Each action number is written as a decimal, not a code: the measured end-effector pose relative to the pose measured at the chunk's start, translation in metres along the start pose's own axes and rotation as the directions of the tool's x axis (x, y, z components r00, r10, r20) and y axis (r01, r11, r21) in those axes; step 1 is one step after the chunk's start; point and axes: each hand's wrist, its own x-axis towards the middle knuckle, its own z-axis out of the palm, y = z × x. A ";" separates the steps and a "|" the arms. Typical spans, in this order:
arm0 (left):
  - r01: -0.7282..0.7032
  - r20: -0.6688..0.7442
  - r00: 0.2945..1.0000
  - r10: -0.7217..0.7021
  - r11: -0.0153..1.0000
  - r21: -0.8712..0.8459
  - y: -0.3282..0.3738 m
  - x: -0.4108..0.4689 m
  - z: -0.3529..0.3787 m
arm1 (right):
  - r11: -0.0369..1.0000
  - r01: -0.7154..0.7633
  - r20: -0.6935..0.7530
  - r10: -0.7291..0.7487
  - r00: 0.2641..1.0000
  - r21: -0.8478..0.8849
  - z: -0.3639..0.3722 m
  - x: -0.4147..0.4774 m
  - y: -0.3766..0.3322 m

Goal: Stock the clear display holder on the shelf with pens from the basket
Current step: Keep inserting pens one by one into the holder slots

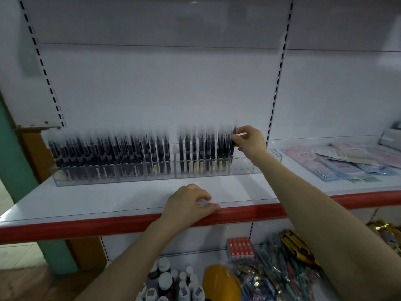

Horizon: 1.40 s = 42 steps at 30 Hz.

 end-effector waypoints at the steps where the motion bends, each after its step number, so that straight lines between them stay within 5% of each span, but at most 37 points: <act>1: -0.003 -0.003 1.000 0.003 1.000 0.002 0.000 0.000 0.000 | 1.000 -0.005 0.004 0.005 1.000 0.001 0.000 0.000 -0.001; 16: -0.019 -0.026 0.999 0.019 1.000 0.003 -0.001 0.000 0.001 | 0.998 -0.059 0.055 0.060 0.997 -0.024 0.003 -0.002 0.009; 23: -0.096 -0.060 0.994 0.096 0.995 -0.008 -0.005 -0.001 0.001 | 1.000 -0.019 -0.091 0.020 0.996 0.006 -0.007 -0.045 0.003; 27: -0.403 -0.383 0.842 0.380 0.915 0.023 -0.007 -0.027 0.006 | 0.989 0.120 -0.137 -0.108 0.985 0.086 -0.006 -0.107 -0.020; 30: -0.481 -0.467 0.785 0.407 0.875 -0.048 -0.018 -0.074 0.024 | 0.970 0.183 -0.076 -0.173 0.982 0.163 0.011 -0.173 -0.017; 32: -0.419 -0.366 0.867 0.337 0.891 -0.173 -0.038 -0.112 0.046 | 0.970 0.152 0.061 -0.166 0.984 0.191 0.032 -0.218 0.005; 35: -0.120 -0.045 0.993 0.112 0.931 -0.345 -0.086 -0.169 0.095 | 0.994 -0.041 0.337 0.004 0.941 0.102 0.073 -0.277 0.067; 38: 0.100 0.232 0.972 -0.024 0.942 -0.320 -0.138 -0.223 0.160 | 0.961 -0.260 0.462 0.272 0.844 -0.090 0.116 -0.326 0.154; 42: 0.283 0.491 0.853 -0.177 0.947 -0.152 -0.199 -0.286 0.247 | 0.833 -0.435 0.460 0.552 0.695 -0.342 0.161 -0.391 0.270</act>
